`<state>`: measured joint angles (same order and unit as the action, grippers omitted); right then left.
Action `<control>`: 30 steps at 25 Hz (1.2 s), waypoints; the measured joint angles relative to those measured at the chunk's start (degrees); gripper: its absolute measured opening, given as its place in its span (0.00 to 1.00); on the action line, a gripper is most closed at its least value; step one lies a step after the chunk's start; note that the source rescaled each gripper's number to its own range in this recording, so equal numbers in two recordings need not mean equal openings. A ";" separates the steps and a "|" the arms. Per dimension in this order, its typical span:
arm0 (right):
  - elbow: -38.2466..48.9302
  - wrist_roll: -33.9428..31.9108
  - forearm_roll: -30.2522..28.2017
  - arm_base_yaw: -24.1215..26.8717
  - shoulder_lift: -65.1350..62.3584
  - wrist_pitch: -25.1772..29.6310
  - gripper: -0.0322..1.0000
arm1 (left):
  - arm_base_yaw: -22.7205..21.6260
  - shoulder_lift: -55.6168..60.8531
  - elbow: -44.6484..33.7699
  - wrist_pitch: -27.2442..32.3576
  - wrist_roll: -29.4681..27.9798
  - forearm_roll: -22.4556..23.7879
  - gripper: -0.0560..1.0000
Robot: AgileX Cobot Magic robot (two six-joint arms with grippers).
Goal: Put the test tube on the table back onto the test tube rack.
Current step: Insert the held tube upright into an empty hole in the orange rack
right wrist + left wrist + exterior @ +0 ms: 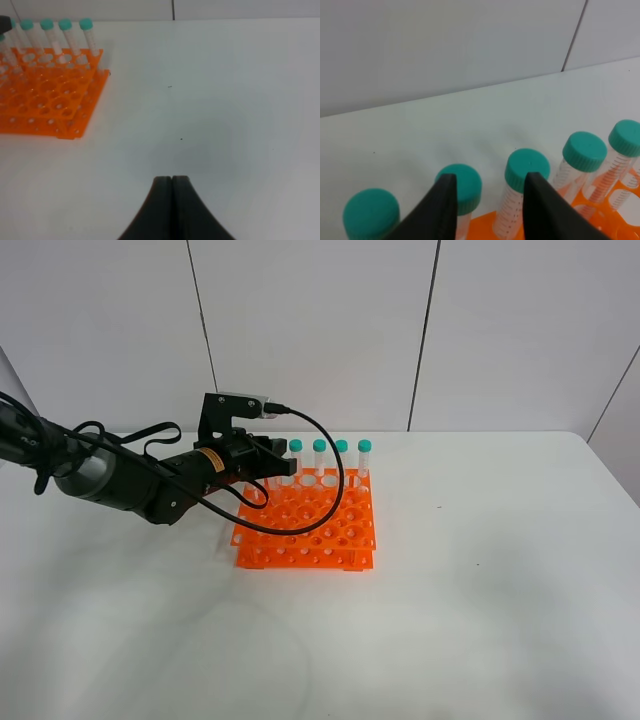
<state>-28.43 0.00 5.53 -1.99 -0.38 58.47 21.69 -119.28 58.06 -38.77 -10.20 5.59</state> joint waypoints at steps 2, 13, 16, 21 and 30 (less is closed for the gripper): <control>0.00 0.00 0.00 0.00 0.00 0.00 0.03 | 0.00 0.00 0.00 0.00 0.00 0.00 0.20; 0.00 0.00 0.00 0.00 0.00 -0.05 0.03 | 0.00 0.00 0.00 0.00 0.00 0.00 0.21; 0.00 0.00 0.00 0.00 0.00 -0.05 0.03 | 0.00 0.30 0.00 0.68 0.00 0.00 0.21; 0.00 0.00 0.00 0.00 0.00 -0.05 0.03 | 0.00 2.73 -0.05 5.60 0.00 1.46 0.21; 0.00 0.00 0.00 0.00 0.00 -0.05 0.03 | 0.00 10.73 -0.10 12.49 3.62 3.45 0.21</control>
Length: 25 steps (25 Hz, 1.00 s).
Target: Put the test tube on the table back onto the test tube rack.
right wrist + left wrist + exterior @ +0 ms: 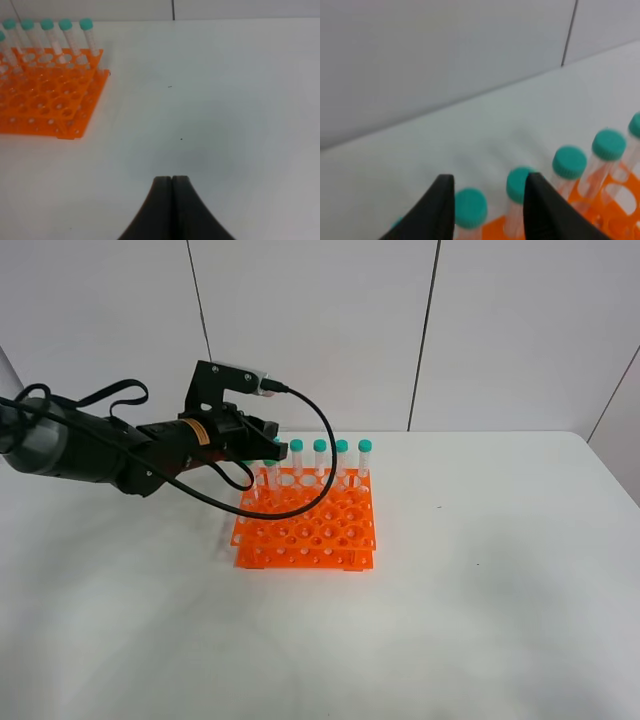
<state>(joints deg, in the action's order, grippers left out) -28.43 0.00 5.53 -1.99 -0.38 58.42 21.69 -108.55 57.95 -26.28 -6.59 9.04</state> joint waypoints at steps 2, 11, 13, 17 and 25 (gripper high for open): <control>0.00 0.00 0.00 0.00 0.00 0.00 0.03 | -0.17 1.96 0.00 2.14 0.19 0.00 0.21; 0.00 0.00 0.00 0.00 0.00 0.05 0.03 | -7.91 6.54 -0.04 21.10 0.52 -2.66 0.21; 0.00 0.00 0.00 0.00 0.00 0.05 0.03 | -10.79 7.74 -0.06 25.66 1.11 -4.78 0.21; 0.00 0.00 0.00 0.00 0.00 0.05 0.03 | -16.59 10.40 -0.06 35.09 6.59 -10.67 0.21; 0.00 0.00 0.00 0.00 0.00 0.05 0.03 | -18.38 11.16 -0.06 52.73 21.46 -18.19 0.28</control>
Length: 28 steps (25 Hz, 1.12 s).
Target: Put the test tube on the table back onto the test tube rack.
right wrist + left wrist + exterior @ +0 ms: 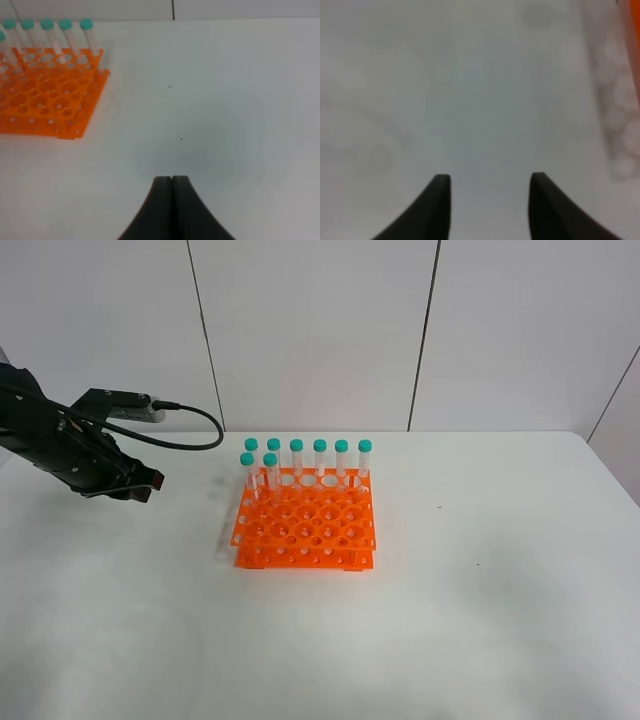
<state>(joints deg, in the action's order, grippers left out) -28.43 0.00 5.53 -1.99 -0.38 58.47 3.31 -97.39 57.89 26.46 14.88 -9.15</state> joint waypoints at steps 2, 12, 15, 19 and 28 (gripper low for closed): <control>0.00 0.00 0.00 0.00 0.00 0.00 0.03 | 0.00 0.68 -0.04 0.51 0.62 -0.39 0.48; 0.00 0.00 0.00 0.00 0.00 -0.05 0.03 | 0.00 13.64 -2.91 13.56 -2.46 -1.46 0.95; 0.00 0.00 0.00 0.00 0.00 -0.05 0.03 | 0.00 18.89 -2.91 20.18 -2.57 -1.46 0.96; 0.00 0.00 0.00 0.00 0.00 -0.05 0.03 | 0.00 28.15 -3.53 28.07 -2.61 -2.25 0.96; 0.00 0.00 0.00 0.00 0.00 -0.05 0.03 | 0.00 57.07 -16.16 29.71 -2.63 -4.07 0.96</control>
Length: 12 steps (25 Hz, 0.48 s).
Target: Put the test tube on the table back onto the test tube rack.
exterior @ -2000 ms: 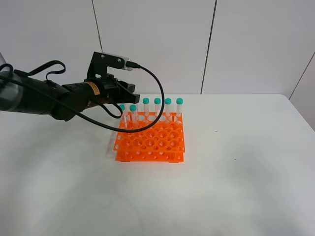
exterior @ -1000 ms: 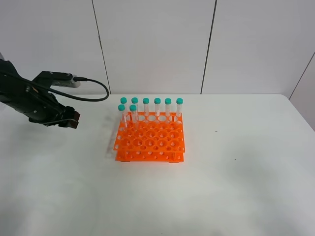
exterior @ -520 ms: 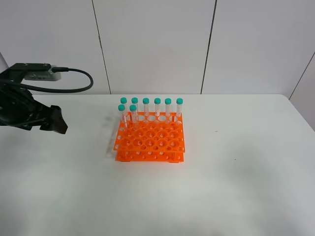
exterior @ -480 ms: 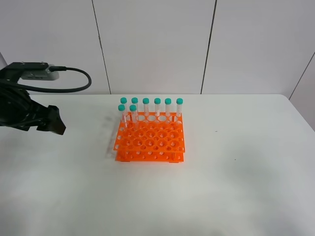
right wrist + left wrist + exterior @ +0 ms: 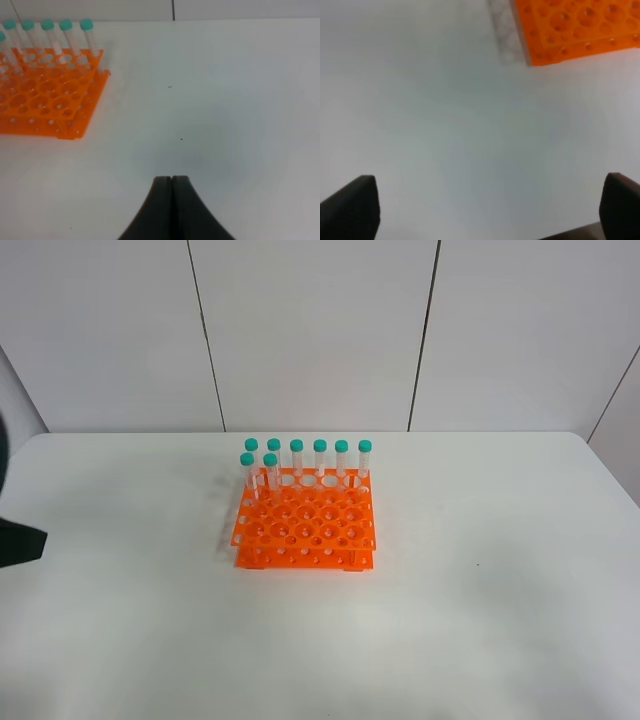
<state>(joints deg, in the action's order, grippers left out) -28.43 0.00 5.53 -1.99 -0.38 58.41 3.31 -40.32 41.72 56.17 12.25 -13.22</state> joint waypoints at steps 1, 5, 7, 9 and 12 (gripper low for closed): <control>0.00 0.00 0.00 0.00 0.00 0.05 0.03 | 0.00 2.87 -1.83 -0.31 0.00 0.00 0.96; 0.00 0.00 0.00 0.00 0.00 0.05 0.03 | 0.00 12.92 -7.78 2.06 0.00 0.06 0.96; 0.00 0.00 0.00 0.00 0.00 0.05 0.03 | 0.00 17.56 -9.57 5.10 0.00 0.06 0.96; 0.00 0.00 0.00 0.00 0.00 0.05 0.03 | 0.00 21.28 -10.81 7.44 0.00 0.06 0.96; 0.00 0.00 0.00 0.00 0.00 0.05 0.03 | 0.00 25.68 -11.45 9.04 0.00 0.11 0.96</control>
<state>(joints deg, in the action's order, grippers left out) -28.43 0.00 5.53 -1.99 -0.38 58.47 3.31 -14.63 30.28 65.20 12.25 -13.11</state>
